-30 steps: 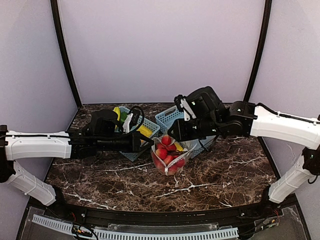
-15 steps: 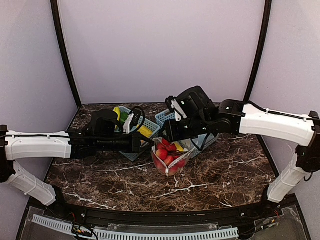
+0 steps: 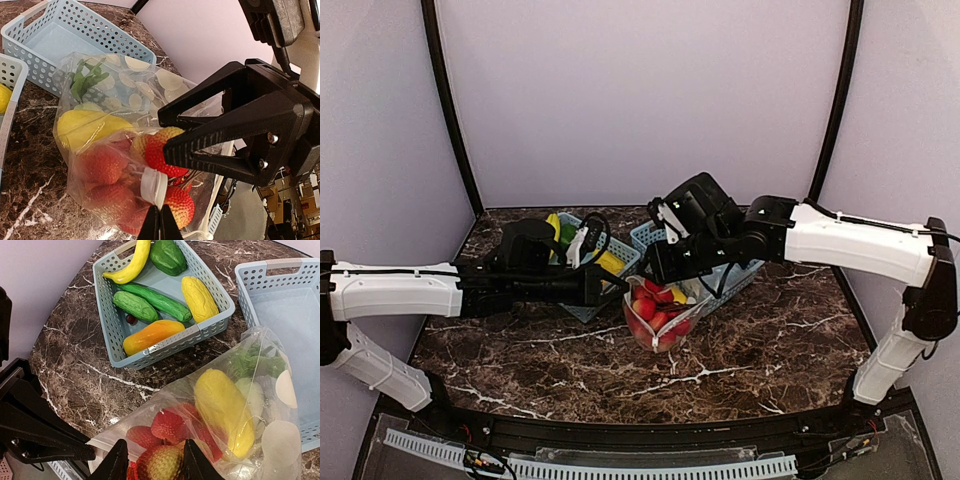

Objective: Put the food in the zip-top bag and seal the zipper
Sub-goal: Adjust the fake fruit in the zipper food storage bag.

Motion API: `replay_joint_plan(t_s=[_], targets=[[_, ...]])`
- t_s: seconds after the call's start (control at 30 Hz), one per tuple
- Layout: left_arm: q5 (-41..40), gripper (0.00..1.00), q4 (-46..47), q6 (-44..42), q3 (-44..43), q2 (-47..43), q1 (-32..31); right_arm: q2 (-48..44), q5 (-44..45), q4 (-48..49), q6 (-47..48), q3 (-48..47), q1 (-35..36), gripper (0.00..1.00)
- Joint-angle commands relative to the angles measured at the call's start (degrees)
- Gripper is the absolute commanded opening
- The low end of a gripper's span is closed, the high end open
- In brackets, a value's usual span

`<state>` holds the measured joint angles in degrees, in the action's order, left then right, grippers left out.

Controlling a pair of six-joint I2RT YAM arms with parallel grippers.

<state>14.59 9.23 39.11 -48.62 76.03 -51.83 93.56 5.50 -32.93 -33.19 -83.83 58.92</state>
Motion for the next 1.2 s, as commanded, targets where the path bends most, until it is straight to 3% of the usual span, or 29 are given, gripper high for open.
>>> replay_joint_plan(t_s=[0.0, 0.17, 0.53, 0.7, 0.93, 1.17], targets=[[-0.6, 0.01, 0.2, -0.8, -1.6, -2.3, 0.4, 1.0, -4.2, -0.7, 2.5, -1.2, -0.5, 0.35], [-2.8, 0.01, -0.6, -0.2, -1.3, -2.8, 0.4, -1.5, -7.2, -0.4, 3.4, 0.8, -0.5, 0.24], [-3.7, 0.01, 0.2, 1.5, -1.3, -2.9, 0.5, -5.3, -10.0, 2.3, 3.1, 7.1, 0.8, 0.20], [-4.2, 0.01, 0.3, 1.4, -1.4, -3.6, 0.6, -4.3, -7.7, 1.8, 2.7, 7.1, 3.2, 0.20], [-3.9, 0.01, 0.0, 0.1, -2.0, -4.8, 0.6, -6.7, 2.6, -1.3, 0.6, 6.8, 4.4, 0.20], [-3.3, 0.01, -2.4, -1.8, -3.0, -5.1, 0.6, -13.2, -0.5, 0.2, 3.6, 5.7, 4.5, 0.30]])
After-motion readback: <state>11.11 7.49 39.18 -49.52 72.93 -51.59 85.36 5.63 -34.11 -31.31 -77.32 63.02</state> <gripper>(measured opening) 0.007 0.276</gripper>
